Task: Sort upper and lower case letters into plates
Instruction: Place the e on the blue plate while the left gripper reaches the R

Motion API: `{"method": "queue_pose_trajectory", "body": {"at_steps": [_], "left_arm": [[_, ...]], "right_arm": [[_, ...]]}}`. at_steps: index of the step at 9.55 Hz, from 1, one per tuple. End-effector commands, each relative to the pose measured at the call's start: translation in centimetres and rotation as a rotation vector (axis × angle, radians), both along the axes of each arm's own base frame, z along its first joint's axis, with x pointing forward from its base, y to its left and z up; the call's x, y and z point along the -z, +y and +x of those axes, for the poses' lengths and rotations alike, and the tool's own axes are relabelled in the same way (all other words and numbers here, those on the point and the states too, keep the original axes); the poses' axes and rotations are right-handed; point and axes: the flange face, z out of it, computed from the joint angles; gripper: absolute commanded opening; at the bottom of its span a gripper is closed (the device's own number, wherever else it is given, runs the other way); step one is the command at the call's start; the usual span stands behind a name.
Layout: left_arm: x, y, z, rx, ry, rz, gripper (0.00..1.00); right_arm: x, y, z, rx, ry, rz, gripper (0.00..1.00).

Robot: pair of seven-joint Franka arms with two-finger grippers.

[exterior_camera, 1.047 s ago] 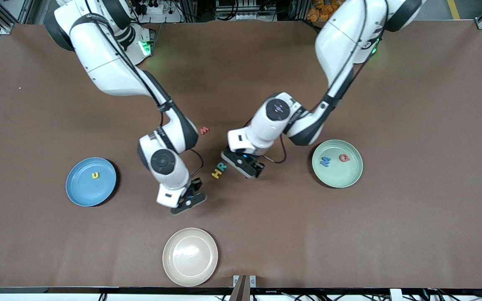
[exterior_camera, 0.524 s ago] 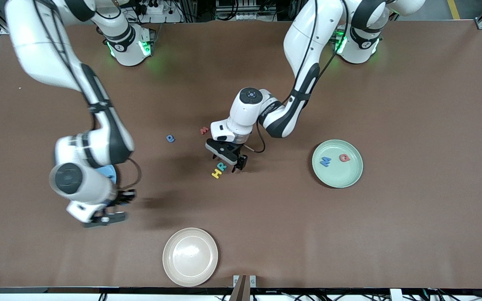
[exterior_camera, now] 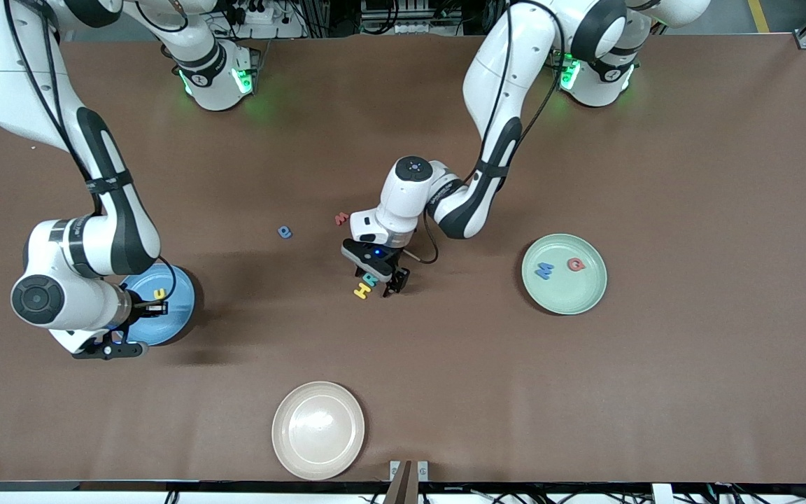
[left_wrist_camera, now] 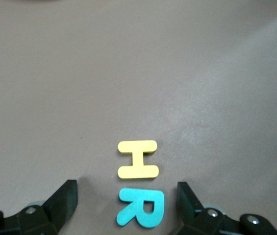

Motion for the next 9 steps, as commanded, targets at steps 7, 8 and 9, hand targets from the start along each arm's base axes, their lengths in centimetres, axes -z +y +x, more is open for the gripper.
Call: {"method": "queue_pose_trajectory", "body": {"at_steps": [7,8,9], "left_arm": [[-2.3,-0.7,0.0,-0.013,0.014,0.050,0.68],[-1.9,-0.5,-0.1,-0.011,0.018,0.058,0.68],[-1.9,-0.5,-0.1,-0.011,0.018,0.059,0.64]], "right_arm": [[-0.7,5.7,-6.4,0.027,-0.041,0.063,1.00],[-0.3,7.0,-8.4,0.001,-0.087,0.070,1.00],[0.7,7.7,-9.8,-0.014,-0.085,0.072,1.00]]}}
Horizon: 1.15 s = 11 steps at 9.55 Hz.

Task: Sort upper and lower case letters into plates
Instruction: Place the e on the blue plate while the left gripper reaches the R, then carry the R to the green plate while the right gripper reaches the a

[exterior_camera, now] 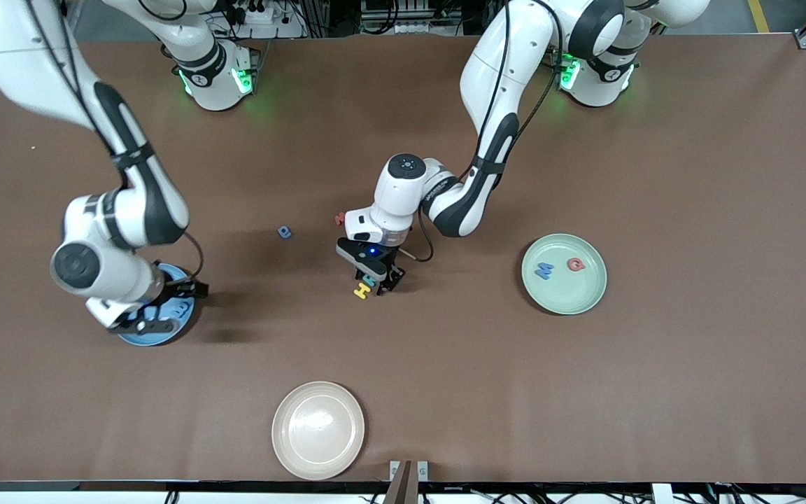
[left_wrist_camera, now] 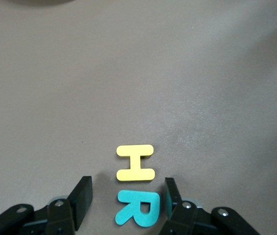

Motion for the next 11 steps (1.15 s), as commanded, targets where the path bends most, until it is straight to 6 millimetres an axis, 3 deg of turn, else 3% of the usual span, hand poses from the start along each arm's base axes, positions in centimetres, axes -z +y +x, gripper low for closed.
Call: {"method": "queue_pose_trajectory", "body": {"at_steps": [1,4,6,8,11], "left_arm": [[-0.4,0.1,-0.3,-0.007,-0.003,0.023,0.54],[0.0,0.0,-0.7,-0.005,0.005,0.026,0.48],[-0.1,0.2,-0.5,-0.009,0.005,0.024,0.33],[-0.8,1.0,0.6,-0.025,0.009,0.031,0.16],[-5.0,2.3,2.0,-0.058,0.078,0.130,0.00]], "right_arm": [[0.3,2.3,-4.4,-0.025,0.008,0.004,1.00],[1.6,10.3,-7.0,-0.144,0.063,-0.013,1.00],[2.2,10.7,-7.8,-0.169,0.084,-0.015,1.00],[2.1,12.9,-8.9,-0.211,0.087,-0.003,1.00],[2.5,14.1,-11.0,-0.279,0.053,0.022,1.00]]}}
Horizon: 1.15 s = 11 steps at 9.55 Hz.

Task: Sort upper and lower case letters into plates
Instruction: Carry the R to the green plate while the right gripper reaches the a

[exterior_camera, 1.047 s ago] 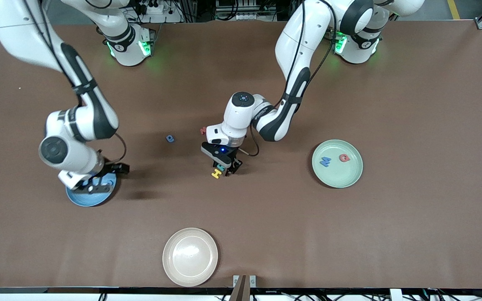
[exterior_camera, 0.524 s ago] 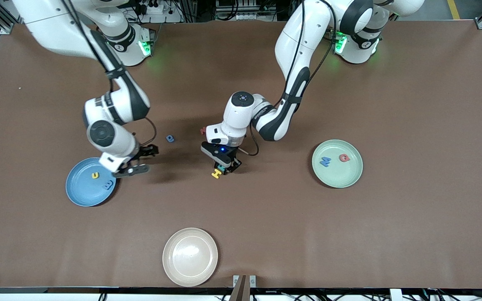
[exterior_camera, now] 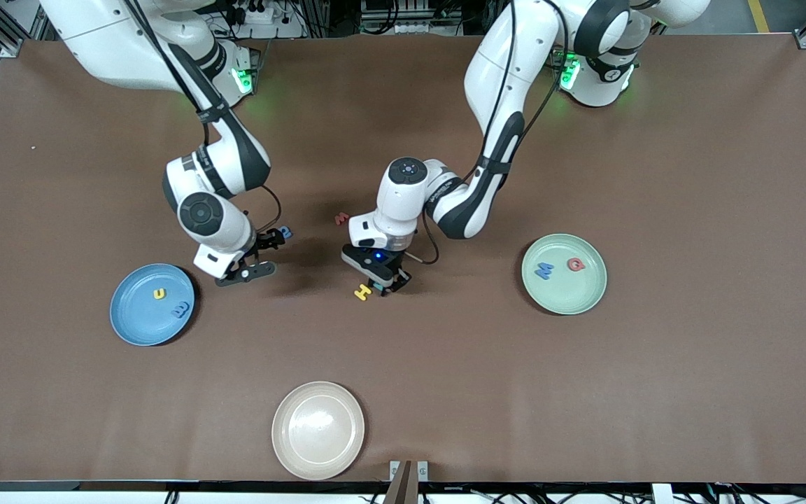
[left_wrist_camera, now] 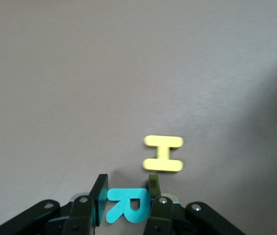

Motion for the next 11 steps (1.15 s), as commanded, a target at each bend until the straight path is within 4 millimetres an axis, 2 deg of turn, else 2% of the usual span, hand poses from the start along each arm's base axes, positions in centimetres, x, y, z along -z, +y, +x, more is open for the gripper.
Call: {"method": "queue_pose_trajectory", "body": {"at_steps": [1,2,3,4,6,7,10,11], "left_arm": [[-5.2,2.9,2.3,0.007,0.049,0.091,0.00],[-6.6,5.5,4.3,0.077,0.085,0.125,0.00],[-6.9,9.1,6.4,0.147,0.123,0.173,0.00],[-6.9,12.5,7.5,0.205,0.144,0.215,0.00],[-5.7,20.6,8.3,0.330,0.199,0.295,0.00],[-6.1,23.8,8.3,0.357,0.218,0.309,0.00],[-6.3,32.1,2.9,0.294,0.336,0.322,0.00],[-5.8,33.1,1.2,0.291,0.365,0.326,0.00]], "right_arm": [[-1.0,0.0,-1.9,-0.038,-0.029,0.023,1.00],[-1.3,0.4,-2.5,-0.049,-0.030,0.025,1.00],[-1.4,0.5,-3.6,-0.061,-0.027,0.021,1.00],[-1.3,0.7,-4.9,-0.082,-0.045,0.030,1.00],[-0.6,1.7,-6.6,-0.115,-0.086,0.062,1.00],[0.0,2.4,-7.4,-0.134,-0.098,0.073,1.00],[1.0,3.7,-8.7,-0.170,-0.102,0.084,1.00],[1.2,3.7,-8.8,-0.174,-0.104,0.085,1.00]]}}
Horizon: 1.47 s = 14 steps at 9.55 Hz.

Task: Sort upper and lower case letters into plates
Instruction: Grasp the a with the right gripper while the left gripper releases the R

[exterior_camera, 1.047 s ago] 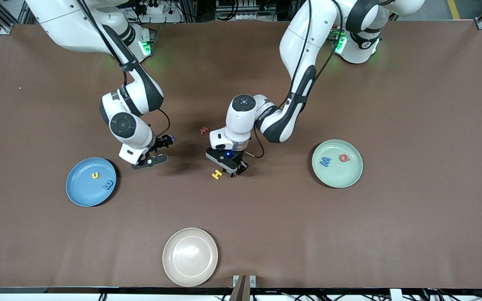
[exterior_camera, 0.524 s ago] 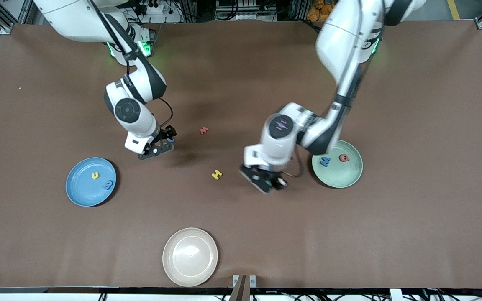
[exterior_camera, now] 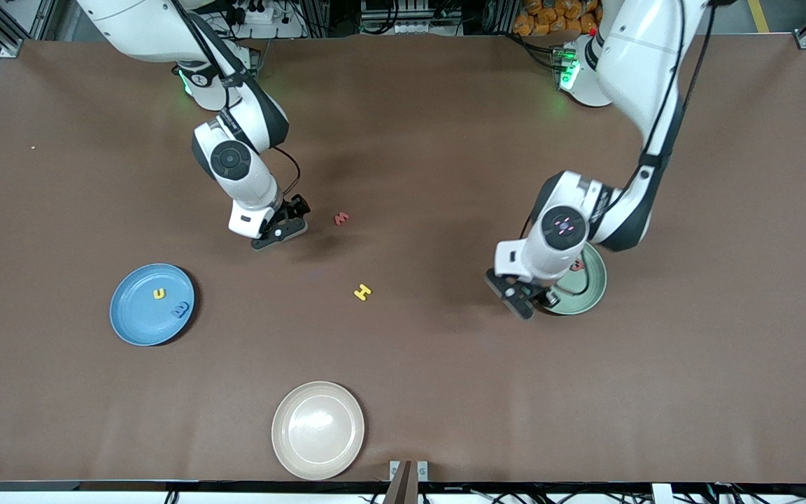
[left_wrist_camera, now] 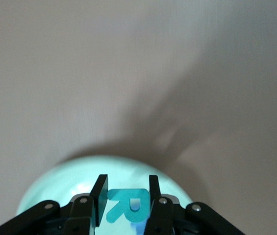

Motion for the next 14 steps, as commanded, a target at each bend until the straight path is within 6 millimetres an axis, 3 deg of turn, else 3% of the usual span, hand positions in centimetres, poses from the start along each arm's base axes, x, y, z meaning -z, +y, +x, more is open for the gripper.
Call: {"method": "queue_pose_trajectory", "body": {"at_steps": [1,2,3,4,6,8,9,10,12,14], "left_arm": [[-0.4,3.6,-4.5,-0.011,0.051,0.017,0.04],[0.1,4.6,-4.7,-0.025,0.066,0.022,0.31],[0.2,4.7,-4.7,-0.033,0.071,0.025,0.92],[0.2,4.0,-4.6,-0.037,0.070,0.026,1.00],[0.1,2.4,-4.2,-0.041,0.061,0.023,1.00],[0.5,-2.4,-2.8,-0.058,0.038,-0.017,1.00],[1.2,-6.0,-1.6,-0.108,0.027,-0.057,1.00],[1.4,-10.1,-0.9,-0.172,0.003,-0.089,1.00],[1.5,-16.6,0.2,-0.219,-0.050,-0.150,1.00],[1.3,-22.4,0.7,-0.313,-0.134,-0.284,1.00]], "right_arm": [[0.2,-0.2,-0.7,-0.016,-0.014,0.010,1.00],[1.3,-0.3,-1.1,-0.018,-0.019,0.025,1.00],[2.3,-0.3,-1.2,-0.018,-0.022,0.037,1.00],[2.6,-0.5,-1.0,-0.028,-0.027,0.034,1.00],[3.0,-1.4,-0.7,-0.043,-0.029,0.016,1.00],[3.1,-1.6,-0.7,-0.041,-0.026,0.013,1.00],[3.1,-1.5,-0.7,-0.069,-0.034,0.005,0.28],[3.0,-1.5,-0.6,-0.077,-0.039,0.003,0.00],[2.8,-1.5,-0.5,-0.063,-0.042,0.003,0.00],[1.9,-3.4,1.0,-0.016,-0.064,0.003,0.00]]}}
